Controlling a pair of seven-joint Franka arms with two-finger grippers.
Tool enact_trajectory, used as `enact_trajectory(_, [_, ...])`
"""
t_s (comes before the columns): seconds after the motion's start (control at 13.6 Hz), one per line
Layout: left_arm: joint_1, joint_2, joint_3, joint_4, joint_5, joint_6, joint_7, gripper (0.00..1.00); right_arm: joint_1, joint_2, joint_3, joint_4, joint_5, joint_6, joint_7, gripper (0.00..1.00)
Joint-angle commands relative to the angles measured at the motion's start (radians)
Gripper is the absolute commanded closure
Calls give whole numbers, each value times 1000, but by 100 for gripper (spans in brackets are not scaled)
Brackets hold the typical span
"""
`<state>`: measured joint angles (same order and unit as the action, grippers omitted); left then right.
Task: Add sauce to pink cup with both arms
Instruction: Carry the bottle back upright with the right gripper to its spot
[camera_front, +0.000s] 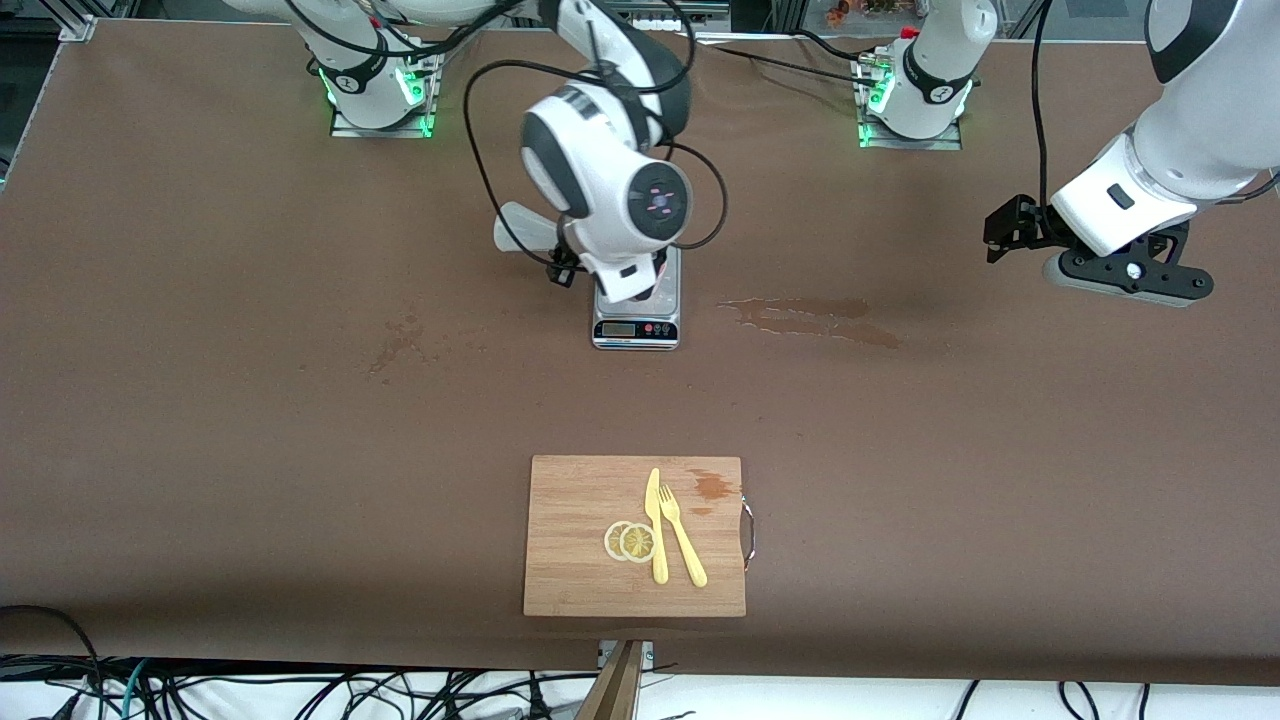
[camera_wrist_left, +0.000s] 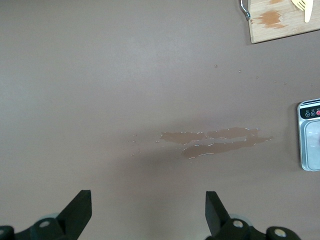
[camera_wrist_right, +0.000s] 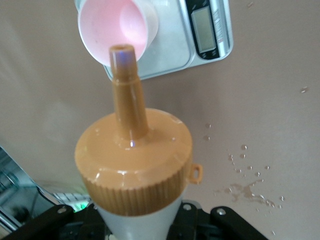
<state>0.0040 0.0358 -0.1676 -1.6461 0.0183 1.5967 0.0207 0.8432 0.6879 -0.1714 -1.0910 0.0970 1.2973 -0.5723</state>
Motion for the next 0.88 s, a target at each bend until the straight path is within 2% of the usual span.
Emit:
enact_trajectory(0.0, [-4,3,3,9,-8,2,-10,0,-54,-111,-40,-87,101,52,-84,100])
enact_trajectory(0.15, [-4,3,3,8,-9,2,-10,0,-111,-154,-68,-108,174,69,-159,100])
enact_trajectory(0.44, [-6,3,0,9,-9,2,-38,0,-163,-238,-215,-217,338,121,-413,100])
enact_trajectory(0.81, [-6,7,-10,19,-11,2,-45,0,-376,-344,-221,-395,464,166,-817,100])
